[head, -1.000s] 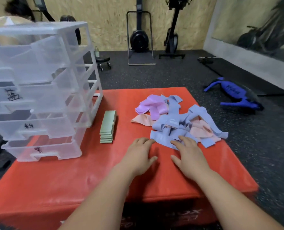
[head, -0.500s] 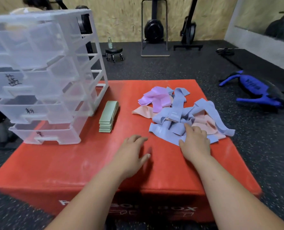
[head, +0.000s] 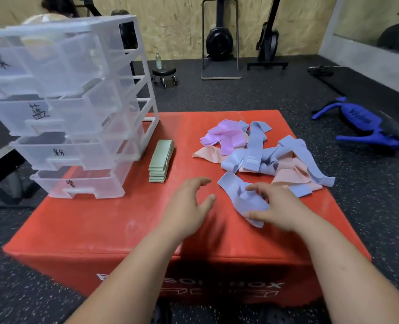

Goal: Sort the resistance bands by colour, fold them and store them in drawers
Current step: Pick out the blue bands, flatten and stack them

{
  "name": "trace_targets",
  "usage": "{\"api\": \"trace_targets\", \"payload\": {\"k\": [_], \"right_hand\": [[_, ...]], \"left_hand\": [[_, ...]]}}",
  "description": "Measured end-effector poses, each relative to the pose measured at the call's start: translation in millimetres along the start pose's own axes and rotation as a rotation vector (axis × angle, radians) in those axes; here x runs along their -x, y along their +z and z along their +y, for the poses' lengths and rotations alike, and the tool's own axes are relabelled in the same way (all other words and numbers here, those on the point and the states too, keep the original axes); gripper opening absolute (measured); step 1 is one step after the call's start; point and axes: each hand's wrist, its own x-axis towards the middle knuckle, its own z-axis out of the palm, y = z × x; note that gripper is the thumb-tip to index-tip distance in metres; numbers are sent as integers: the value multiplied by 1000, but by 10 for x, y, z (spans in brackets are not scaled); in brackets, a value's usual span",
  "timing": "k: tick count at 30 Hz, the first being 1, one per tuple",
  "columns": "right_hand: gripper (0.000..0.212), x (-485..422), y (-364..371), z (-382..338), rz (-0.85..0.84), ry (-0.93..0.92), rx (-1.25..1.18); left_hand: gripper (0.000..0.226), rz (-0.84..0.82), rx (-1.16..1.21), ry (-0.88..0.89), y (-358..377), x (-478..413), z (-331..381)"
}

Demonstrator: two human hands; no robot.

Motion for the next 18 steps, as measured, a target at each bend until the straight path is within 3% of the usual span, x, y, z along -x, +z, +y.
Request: {"api": "trace_targets", "payload": {"k": [3,7,11,15,18], "right_hand": [[70,41,56,128,-107,101,44],[34,-42,64,239,42,177,-136],[46,-158,96,259,109,184,15],[31,-329,199,134,109,168,41],[27,-420,210,-16,116,131,189]], "left_hand": [[48,-131,-126,11,73,6,-88],[49,-214,-182,30,129,-64,-154],[49,-217,-181,77,192,-146,-159],[50,-218,-203,112,259,-230,-179],[49,-208,-195,134,261,-291,-213]]}}
